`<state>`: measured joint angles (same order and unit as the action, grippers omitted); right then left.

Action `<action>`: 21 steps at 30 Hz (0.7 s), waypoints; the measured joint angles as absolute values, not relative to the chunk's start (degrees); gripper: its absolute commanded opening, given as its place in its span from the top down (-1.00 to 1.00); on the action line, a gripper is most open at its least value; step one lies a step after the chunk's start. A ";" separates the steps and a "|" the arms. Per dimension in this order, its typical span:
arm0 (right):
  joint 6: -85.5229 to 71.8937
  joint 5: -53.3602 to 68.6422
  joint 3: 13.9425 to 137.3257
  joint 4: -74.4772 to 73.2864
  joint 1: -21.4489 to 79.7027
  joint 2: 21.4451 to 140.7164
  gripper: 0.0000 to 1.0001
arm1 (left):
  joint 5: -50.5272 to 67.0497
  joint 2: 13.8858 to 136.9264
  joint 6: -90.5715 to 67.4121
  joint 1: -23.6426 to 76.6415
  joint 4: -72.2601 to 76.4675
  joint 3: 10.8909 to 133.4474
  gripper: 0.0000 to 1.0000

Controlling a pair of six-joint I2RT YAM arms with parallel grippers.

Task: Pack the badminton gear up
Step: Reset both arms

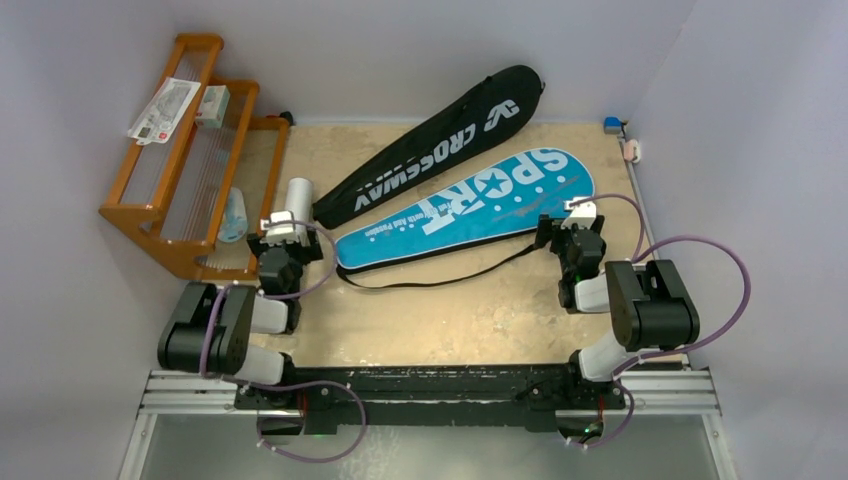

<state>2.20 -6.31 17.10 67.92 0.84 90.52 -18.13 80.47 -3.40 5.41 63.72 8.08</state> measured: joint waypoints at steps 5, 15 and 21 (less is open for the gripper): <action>2.22 -6.26 17.10 67.88 0.84 90.52 -0.98 | -6.39 90.74 -4.27 -2.72 70.65 10.79 -0.90; 2.22 -6.26 17.10 67.90 0.84 90.52 -0.98 | 5.04 91.24 -3.81 -3.01 67.48 15.44 -0.93; 2.22 -6.26 17.10 67.90 0.84 90.52 -0.98 | 5.85 91.24 -3.81 -3.01 66.57 15.44 -0.94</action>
<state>2.22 -6.26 17.10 67.90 0.84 90.52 5.85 91.24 -3.81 -3.01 66.57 15.44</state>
